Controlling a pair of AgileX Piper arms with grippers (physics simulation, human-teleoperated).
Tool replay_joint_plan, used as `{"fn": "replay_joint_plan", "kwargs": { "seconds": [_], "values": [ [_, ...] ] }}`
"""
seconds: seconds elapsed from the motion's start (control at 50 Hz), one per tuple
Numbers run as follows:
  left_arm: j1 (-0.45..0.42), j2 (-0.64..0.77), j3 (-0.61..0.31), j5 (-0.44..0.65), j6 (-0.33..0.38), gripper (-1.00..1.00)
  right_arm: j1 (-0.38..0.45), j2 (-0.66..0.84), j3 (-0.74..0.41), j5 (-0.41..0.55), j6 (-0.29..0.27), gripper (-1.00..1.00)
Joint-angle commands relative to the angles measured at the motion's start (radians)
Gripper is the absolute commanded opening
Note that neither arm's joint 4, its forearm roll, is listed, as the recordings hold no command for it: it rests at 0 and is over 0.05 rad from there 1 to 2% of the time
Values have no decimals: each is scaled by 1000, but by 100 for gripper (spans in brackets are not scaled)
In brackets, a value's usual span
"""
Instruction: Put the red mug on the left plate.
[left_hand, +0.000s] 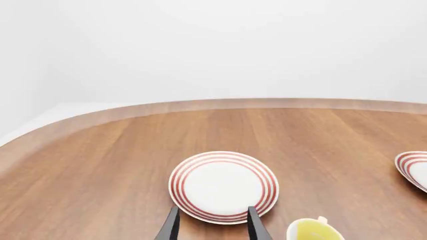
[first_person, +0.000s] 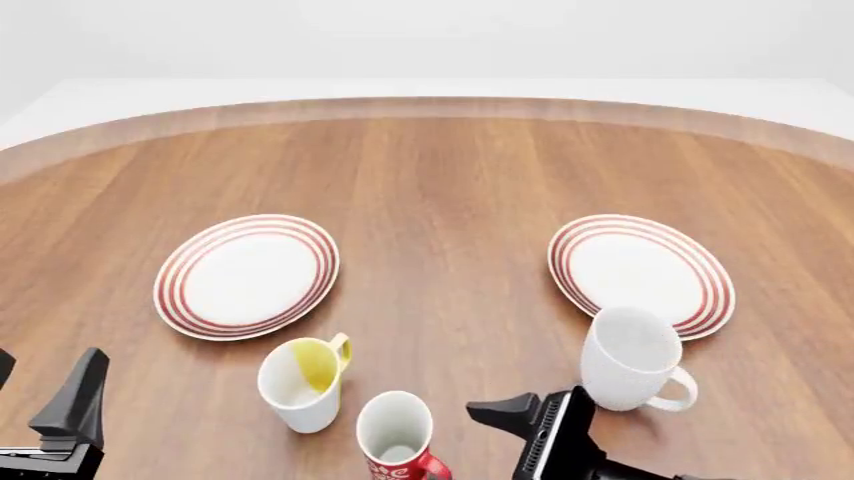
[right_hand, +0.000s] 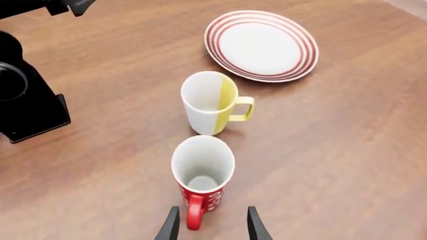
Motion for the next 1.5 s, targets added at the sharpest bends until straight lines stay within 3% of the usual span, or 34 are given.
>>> {"fn": "replay_joint_plan", "kwargs": {
  "seconds": [0.02,0.76,0.78,1.04,1.5],
  "values": [
    [0,0,0,0,0,100,17,91,-11,-46,12,100],
    [0,0,0,0,0,100,62,268,-35,-120,73,100],
    [0,0,0,0,0,100,61,270,-35,-122,72,-100],
    [0,0,0,0,0,100,65,206,-34,-74,70,-100],
    [0,0,0,0,0,100,58,27,-48,50,18,-100]
  ]
}}
